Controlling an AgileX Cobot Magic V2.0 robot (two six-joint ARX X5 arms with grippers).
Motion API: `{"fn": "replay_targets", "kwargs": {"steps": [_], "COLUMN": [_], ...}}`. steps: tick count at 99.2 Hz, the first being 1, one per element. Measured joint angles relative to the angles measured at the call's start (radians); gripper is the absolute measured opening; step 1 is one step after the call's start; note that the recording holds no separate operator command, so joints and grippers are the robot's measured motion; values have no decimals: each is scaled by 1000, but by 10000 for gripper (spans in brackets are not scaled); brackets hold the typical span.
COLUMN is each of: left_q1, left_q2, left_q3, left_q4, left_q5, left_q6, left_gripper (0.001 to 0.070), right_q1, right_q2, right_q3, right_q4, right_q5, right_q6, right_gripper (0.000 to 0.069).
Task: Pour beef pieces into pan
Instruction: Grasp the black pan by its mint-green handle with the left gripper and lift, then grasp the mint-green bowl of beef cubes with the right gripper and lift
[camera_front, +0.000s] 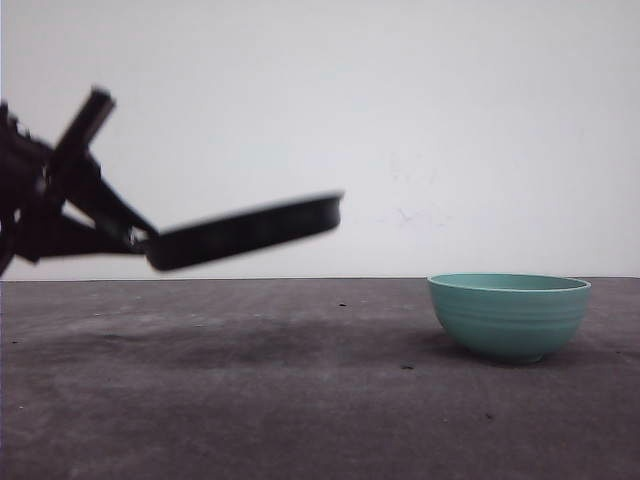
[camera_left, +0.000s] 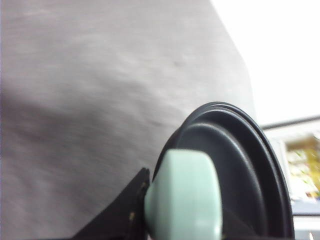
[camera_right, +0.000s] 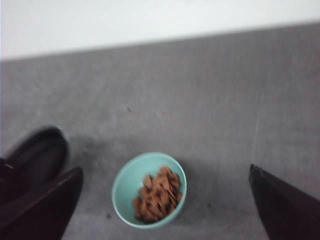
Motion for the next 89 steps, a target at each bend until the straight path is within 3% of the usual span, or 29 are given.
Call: {"fn": "replay_targets", "kwargs": {"steps": [12, 20, 30, 47, 58, 77, 89], "left_q1": [-32, -54, -76, -105, -120, -140, -144], "left_q2": [-90, -142, -196, -240, -244, -245, -245], "left_q3": [3, 3, 3, 3, 3, 3, 3], "left_q4": [-131, -191, -231, -246, -248, -282, -304], "left_q5": [0, 0, 0, 0, 5, 9, 7], "left_q6": [9, 21, 38, 56, 59, 68, 84], "left_gripper": [55, 55, 54, 54, 54, 54, 54], "right_q1": [0, 0, 0, 1, 2, 2, 2], "right_q2": [181, 317, 455, 646, 724, 813, 856], "right_q3": [2, 1, 1, 1, 1, 1, 1], "right_q4": [3, 5, 43, 137, 164, 198, 209], "right_q5": [-5, -27, -104, -183, -183, -181, -180], "right_q6": [-33, -48, -58, -57, -52, -34, -28], "right_gripper": [581, 487, 371, 266, 201, 165, 57]}}
